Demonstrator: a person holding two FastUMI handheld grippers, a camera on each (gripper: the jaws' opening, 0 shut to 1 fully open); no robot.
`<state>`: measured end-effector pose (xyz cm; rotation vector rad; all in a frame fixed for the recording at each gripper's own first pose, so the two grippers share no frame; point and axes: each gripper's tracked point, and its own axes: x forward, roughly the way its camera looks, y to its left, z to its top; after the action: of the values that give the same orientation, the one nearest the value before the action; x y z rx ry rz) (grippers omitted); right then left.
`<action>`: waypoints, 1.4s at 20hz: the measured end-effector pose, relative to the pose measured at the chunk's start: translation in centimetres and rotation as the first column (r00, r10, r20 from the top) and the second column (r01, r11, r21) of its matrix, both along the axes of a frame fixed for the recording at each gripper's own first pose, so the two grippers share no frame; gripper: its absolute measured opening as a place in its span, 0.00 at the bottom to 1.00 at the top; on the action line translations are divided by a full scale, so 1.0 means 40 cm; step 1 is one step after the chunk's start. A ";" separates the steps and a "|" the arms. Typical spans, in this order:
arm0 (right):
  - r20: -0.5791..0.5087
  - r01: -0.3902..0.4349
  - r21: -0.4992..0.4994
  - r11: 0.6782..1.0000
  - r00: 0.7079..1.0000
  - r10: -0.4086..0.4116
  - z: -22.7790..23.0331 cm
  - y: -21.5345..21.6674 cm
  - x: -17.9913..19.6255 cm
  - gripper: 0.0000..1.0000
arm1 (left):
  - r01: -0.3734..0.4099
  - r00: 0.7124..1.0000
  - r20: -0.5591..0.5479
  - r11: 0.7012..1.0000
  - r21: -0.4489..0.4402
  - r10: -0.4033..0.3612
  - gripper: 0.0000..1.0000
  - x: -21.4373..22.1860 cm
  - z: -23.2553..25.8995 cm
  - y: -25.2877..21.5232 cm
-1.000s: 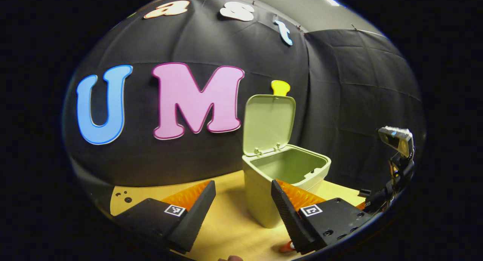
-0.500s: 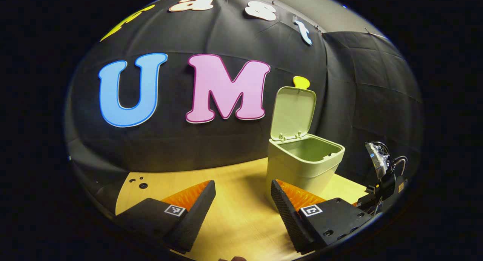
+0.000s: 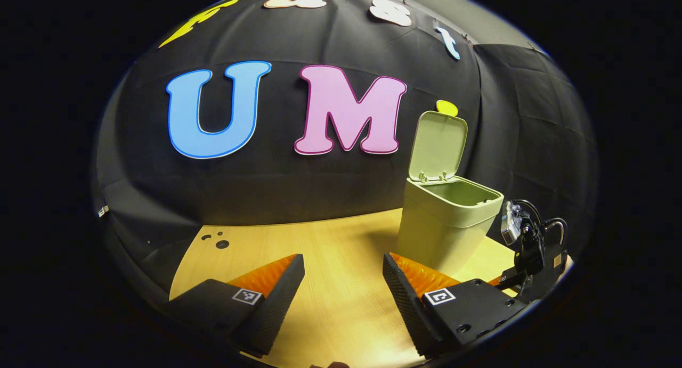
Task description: Press the lid of the desktop garbage bin to open it, pick up the crumpled paper on the desktop and throw it into the bin, then pick up the pop can on the desktop and drop it into the bin, and finally close the garbage bin lid.
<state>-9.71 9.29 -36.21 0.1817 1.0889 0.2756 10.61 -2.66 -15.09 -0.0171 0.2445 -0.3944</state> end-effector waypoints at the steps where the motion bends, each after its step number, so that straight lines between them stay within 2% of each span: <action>1: -0.010 -0.001 0.002 1.000 1.000 0.001 -0.006 0.003 -0.001 0.84 | -0.004 1.000 -0.003 1.000 -0.002 0.004 0.95 0.000 -0.002 0.006; 14: -0.023 -0.081 -0.067 0.994 0.997 0.080 -0.042 0.006 -0.005 0.86 | -0.006 1.000 -0.020 1.000 0.000 0.006 0.95 0.003 -0.024 0.005; 17: -0.034 -0.068 -0.031 0.997 0.997 0.067 -0.027 0.010 0.000 0.85 | -0.001 1.000 -0.023 1.000 -0.003 0.001 0.95 -0.003 -0.026 0.001; 20: -0.015 -0.025 0.022 0.999 1.000 0.026 0.024 0.005 0.027 0.84 | -0.003 1.000 -0.030 1.000 -0.004 0.003 0.95 -0.007 -0.034 0.000; 21: 0.000 -0.016 0.026 1.000 1.000 0.016 0.050 -0.004 0.038 0.89 | -0.004 0.999 -0.034 1.000 -0.004 0.004 0.95 -0.009 -0.040 0.000; 22: 0.009 -0.013 0.025 1.000 1.000 0.013 0.070 -0.011 0.047 0.84 | -0.004 0.999 -0.036 1.000 -0.003 0.004 0.95 -0.011 -0.042 0.000; 28: 0.086 0.034 0.058 0.998 0.995 -0.039 0.274 -0.093 0.100 0.84 | -0.009 0.999 -0.050 1.000 -0.011 0.009 0.95 -0.011 -0.050 -0.006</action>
<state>-5.72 5.55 -25.26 0.2375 0.9907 0.2791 10.16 -2.89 -17.11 -0.0387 0.2917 -0.3864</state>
